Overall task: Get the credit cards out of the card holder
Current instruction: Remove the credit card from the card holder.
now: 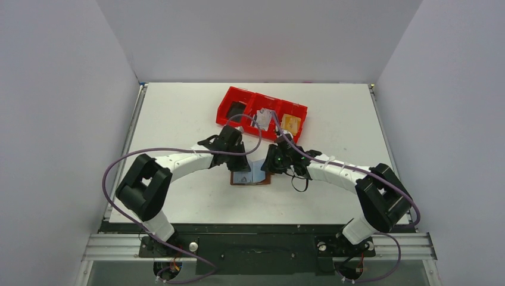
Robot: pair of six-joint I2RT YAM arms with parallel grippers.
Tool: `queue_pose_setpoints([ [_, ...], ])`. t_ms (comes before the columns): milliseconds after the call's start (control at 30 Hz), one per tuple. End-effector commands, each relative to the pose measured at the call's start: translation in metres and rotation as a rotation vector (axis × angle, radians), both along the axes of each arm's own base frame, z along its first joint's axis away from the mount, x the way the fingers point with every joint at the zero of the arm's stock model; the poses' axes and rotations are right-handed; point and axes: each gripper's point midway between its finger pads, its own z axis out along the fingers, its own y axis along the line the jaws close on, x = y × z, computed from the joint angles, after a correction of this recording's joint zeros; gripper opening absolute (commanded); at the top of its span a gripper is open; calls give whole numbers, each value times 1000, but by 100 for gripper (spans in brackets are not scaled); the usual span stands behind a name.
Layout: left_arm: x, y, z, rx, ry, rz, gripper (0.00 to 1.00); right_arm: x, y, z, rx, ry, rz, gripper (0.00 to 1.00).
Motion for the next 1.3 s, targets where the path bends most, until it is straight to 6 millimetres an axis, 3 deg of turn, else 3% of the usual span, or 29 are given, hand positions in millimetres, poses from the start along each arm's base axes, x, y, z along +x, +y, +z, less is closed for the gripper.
queue_pose_setpoints([
  [0,14,-20,21,-30,-62,-30,0,5,-11,-7,-57,-17,-29,6],
  [133,14,-27,20,-32,-58,-43,0,3,-18,-23,-98,4,-37,0],
  [633,15,-63,12,-74,-45,-115,0,-7,-31,-67,-173,70,-55,0],
  [767,14,-72,13,-97,-49,-131,12,-9,-32,-70,-170,72,-60,0],
  [967,19,-80,16,-129,-67,-135,34,-9,-33,-63,-149,55,-75,0],
  [1267,22,-87,10,-149,-61,-137,43,-3,-36,-20,-98,-35,-110,0],
])
